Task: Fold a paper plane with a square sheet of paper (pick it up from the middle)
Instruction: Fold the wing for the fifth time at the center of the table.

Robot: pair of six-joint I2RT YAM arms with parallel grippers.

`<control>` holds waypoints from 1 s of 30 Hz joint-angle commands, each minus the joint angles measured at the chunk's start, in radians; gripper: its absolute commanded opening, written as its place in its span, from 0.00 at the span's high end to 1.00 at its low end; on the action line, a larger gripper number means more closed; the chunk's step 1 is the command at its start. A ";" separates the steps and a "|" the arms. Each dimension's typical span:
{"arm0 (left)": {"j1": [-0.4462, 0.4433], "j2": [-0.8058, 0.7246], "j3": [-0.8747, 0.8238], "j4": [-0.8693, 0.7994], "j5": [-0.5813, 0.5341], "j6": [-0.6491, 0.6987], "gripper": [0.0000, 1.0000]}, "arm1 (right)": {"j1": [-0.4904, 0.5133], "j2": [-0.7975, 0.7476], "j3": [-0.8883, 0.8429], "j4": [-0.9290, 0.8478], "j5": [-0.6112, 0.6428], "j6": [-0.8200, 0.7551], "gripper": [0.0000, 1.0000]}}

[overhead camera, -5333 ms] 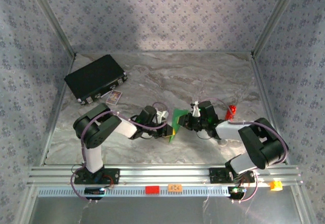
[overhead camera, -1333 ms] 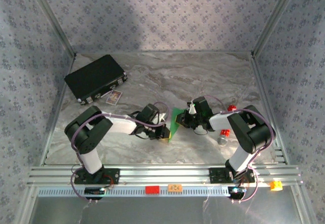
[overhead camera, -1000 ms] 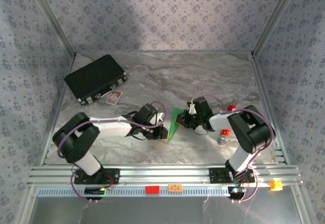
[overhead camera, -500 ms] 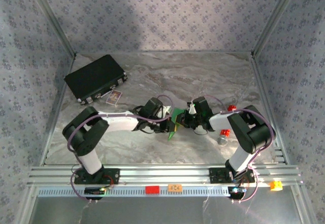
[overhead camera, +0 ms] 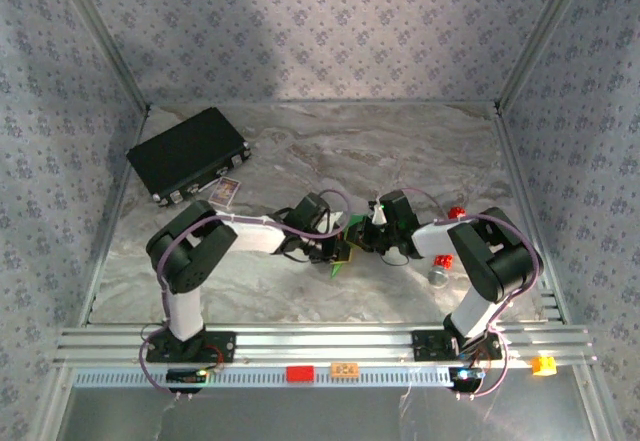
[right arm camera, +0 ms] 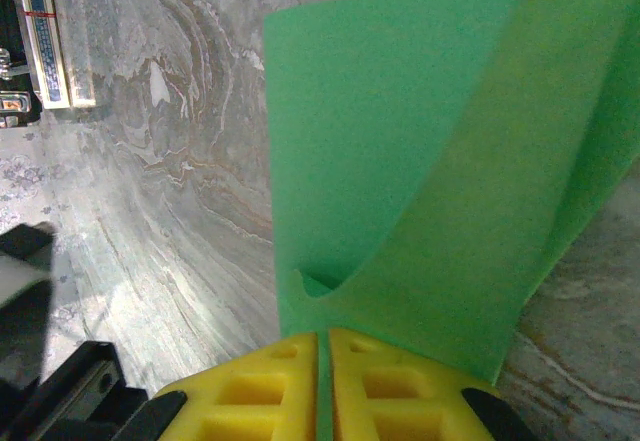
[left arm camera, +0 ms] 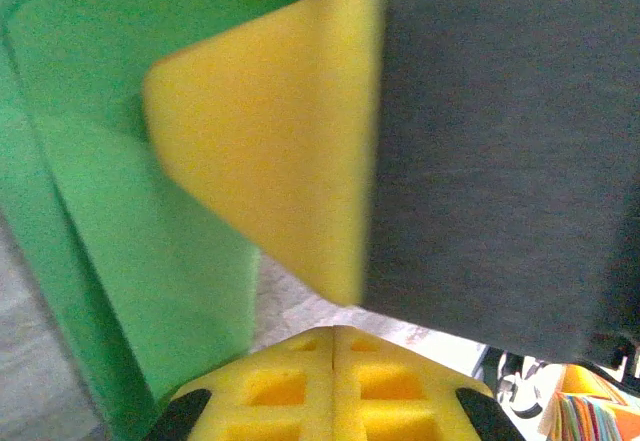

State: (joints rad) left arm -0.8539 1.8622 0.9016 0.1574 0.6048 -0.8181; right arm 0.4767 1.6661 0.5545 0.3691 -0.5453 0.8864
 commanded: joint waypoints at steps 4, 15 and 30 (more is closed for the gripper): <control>-0.017 0.011 -0.048 -0.044 -0.023 0.033 0.98 | 0.007 0.042 -0.034 -0.127 0.125 -0.005 0.86; -0.025 -0.083 -0.144 -0.108 -0.031 0.046 0.97 | 0.002 0.048 -0.036 -0.127 0.128 -0.005 0.86; -0.064 -0.241 -0.191 -0.294 -0.118 0.114 0.97 | 0.005 0.050 -0.030 -0.124 0.125 0.001 0.85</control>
State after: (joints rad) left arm -0.9092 1.6554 0.7242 -0.0399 0.5064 -0.7399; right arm 0.4767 1.6634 0.5541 0.3656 -0.5381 0.8883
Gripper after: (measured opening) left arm 0.042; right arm 0.146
